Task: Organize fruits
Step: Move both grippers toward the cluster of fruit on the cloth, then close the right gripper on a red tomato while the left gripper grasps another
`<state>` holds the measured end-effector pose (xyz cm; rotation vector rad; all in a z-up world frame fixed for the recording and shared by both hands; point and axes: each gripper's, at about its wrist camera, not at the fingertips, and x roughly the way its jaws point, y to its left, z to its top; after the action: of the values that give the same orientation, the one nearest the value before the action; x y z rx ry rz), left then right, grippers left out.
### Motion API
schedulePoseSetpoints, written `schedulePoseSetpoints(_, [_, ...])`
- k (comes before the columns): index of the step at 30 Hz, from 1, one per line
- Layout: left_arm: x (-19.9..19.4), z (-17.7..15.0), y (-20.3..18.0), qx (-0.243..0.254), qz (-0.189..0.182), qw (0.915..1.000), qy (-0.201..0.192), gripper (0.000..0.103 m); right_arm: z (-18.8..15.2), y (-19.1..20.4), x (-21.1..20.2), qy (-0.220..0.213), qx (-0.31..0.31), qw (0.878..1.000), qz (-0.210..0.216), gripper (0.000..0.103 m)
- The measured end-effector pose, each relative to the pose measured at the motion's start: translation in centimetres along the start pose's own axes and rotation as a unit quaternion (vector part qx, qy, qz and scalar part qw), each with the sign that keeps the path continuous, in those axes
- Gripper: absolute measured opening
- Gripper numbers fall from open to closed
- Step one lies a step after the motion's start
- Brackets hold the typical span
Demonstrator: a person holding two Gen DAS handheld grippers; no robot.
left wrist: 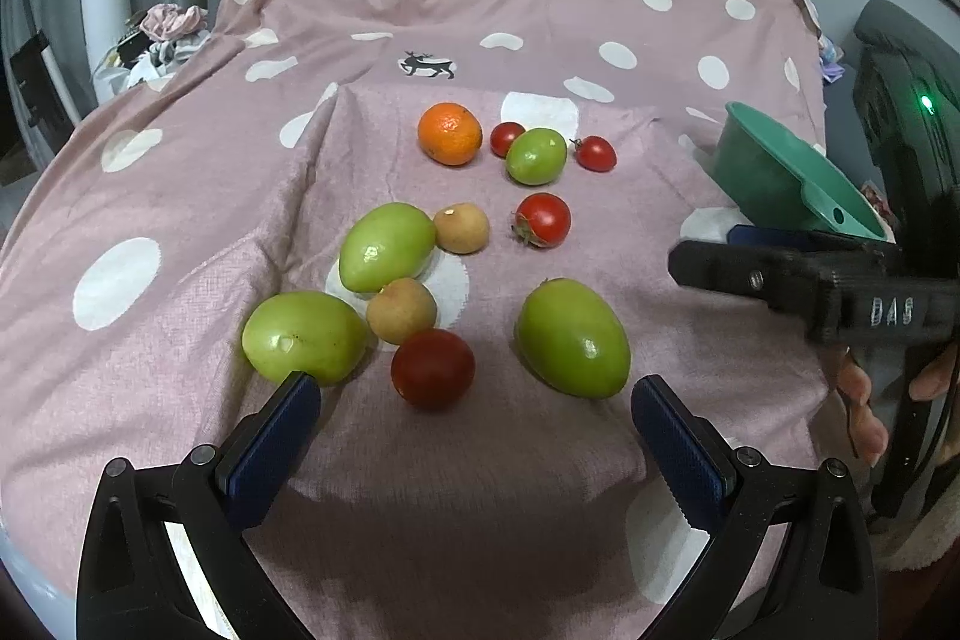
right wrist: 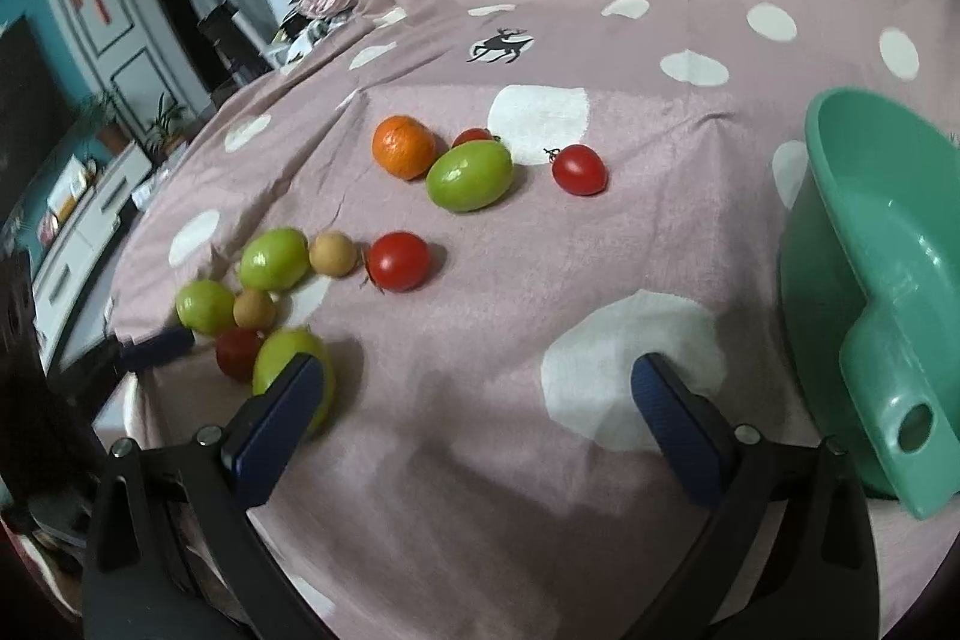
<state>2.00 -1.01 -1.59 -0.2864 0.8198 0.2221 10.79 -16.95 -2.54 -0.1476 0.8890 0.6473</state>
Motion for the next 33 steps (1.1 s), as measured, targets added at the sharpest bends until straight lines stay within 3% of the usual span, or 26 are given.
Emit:
schedulePoseSetpoints(6, [0.2, 0.1, 0.2, -0.012, -0.002, 0.9999, -0.003, 0.103, 1.2, 0.1, 0.6, 0.005, 0.049, 0.998, 0.028, 0.103])
schedulePoseSetpoints(10, [0.5, 0.4, 0.7, -0.015, 0.023, 0.9996, -0.003, 0.103, 1.9, 0.9, 0.6, 0.001, 0.043, 0.999, 0.024, 0.103])
schedulePoseSetpoints(14, [-0.3, 0.5, 1.8, -0.046, -0.014, 0.9987, -0.016, 0.103, 2.8, 1.1, 1.0, 0.004, 0.053, 0.998, 0.032, 0.102])
schedulePoseSetpoints(18, [-1.2, 0.5, 2.9, -0.073, -0.056, 0.9954, -0.025, 0.092, 3.3, 1.8, 1.9, 0.02, 0.051, 0.997, 0.048, 0.096])
schedulePoseSetpoints(22, [-1.6, 0.3, 2.9, -0.048, -0.074, 0.996, -0.016, 0.079, 3.6, 2.7, 2.9, 0.037, 0.033, 0.998, 0.048, 0.089])
schedulePoseSetpoints(26, [-1.9, 0.1, 1.9, 0.009, -0.078, 0.9967, -0.019, 0.079, 4.0, 3.1, 3.8, 0.05, 0.029, 0.997, 0.053, 0.082])
schedulePoseSetpoints(33, [0.9, 1.1, 1.1, 0.031, -0.05, 0.9979, 0.026, 0.079, 4.9, 2.4, 6.3, 0.087, 0.071, 0.993, 0.033, 0.063])
